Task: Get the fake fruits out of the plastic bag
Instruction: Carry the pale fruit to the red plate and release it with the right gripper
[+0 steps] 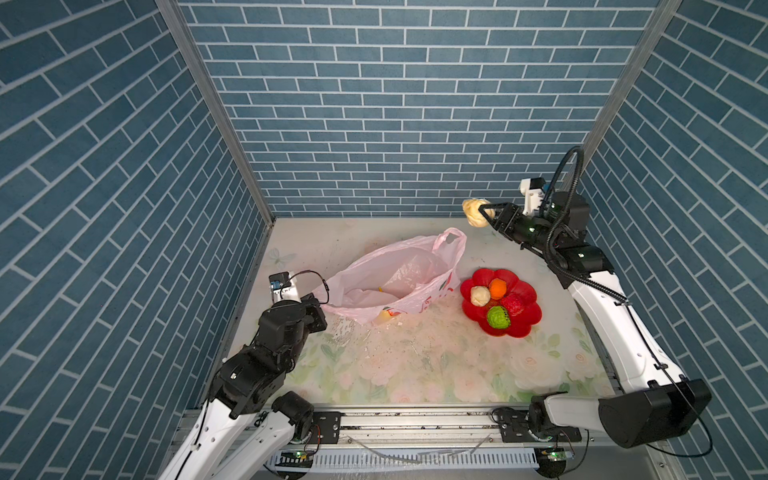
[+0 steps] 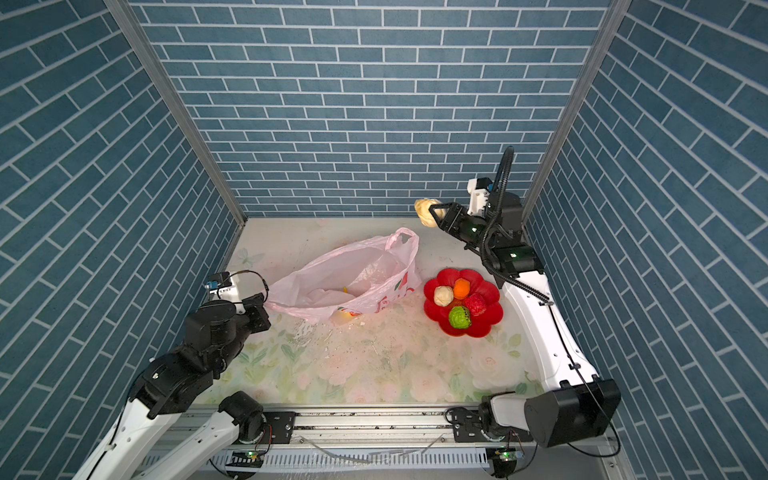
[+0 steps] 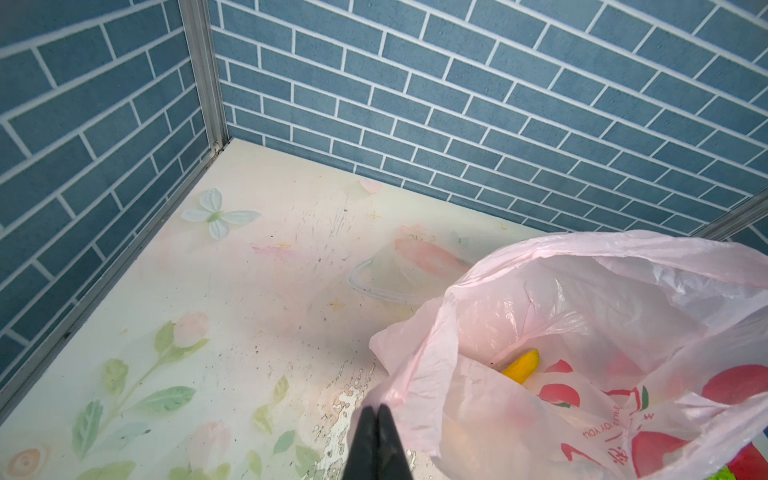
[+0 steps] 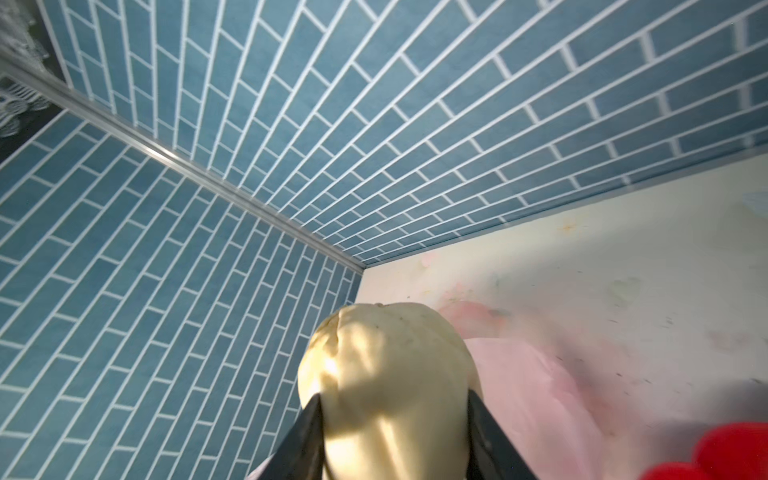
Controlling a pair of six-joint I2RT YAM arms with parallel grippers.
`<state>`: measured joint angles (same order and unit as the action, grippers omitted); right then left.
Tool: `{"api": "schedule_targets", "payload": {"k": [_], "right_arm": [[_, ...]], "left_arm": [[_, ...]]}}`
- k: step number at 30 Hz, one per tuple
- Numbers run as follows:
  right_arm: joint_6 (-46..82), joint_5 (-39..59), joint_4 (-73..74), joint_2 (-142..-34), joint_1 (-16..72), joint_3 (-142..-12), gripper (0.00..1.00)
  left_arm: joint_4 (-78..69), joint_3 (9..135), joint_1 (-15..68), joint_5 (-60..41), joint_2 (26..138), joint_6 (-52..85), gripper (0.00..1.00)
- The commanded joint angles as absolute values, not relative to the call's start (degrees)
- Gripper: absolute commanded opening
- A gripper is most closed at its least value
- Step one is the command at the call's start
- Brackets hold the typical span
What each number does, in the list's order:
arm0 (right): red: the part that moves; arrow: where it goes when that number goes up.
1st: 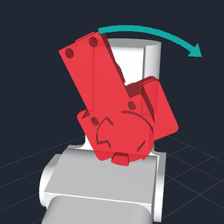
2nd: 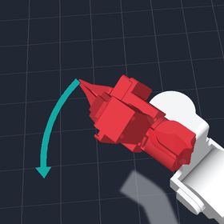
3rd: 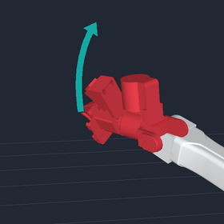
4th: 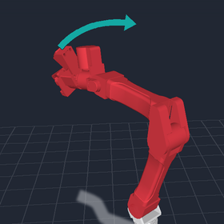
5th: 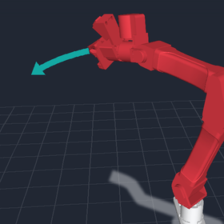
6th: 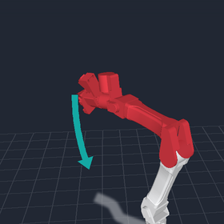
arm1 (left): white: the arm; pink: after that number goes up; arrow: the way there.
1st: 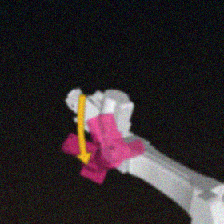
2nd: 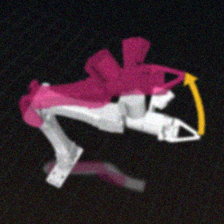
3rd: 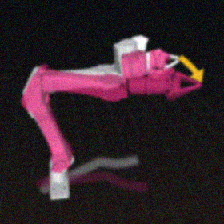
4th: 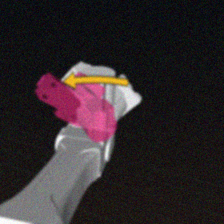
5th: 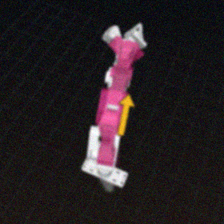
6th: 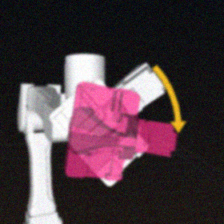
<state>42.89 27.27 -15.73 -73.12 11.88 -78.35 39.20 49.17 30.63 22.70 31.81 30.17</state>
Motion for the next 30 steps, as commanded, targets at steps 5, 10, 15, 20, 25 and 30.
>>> {"api": "schedule_targets", "payload": {"k": [5,10,15,20,25,30], "right_arm": [[36.2,19.6,-25.0,-68.2,6.6,-70.5,0.00],[31.6,11.6,-31.0,-66.5,6.4,-66.3,0.00],[29.3,5.9,-33.7,-65.1,6.4,-60.7,0.00],[28.1,1.5,-34.9,-64.9,6.3,-56.3,0.00],[27.7,-0.8,-34.6,-65.8,6.1,-53.5,0.00],[27.5,-3.1,-34.0,-66.5,5.9,-52.1,0.00]], "left_arm": [[42.1,50.1,30.8,25.2,30.8,31.2,0.03],[40.9,49.4,30.8,24.0,31.1,32.0,0.03],[40.2,49.6,30.8,21.7,32.9,31.7,0.04],[40.5,50.9,30.8,18.2,35.5,31.7,0.07],[41.2,51.9,30.8,15.5,38.4,31.6,0.08],[41.4,52.4,30.8,13.8,39.8,31.3,0.10]]}}
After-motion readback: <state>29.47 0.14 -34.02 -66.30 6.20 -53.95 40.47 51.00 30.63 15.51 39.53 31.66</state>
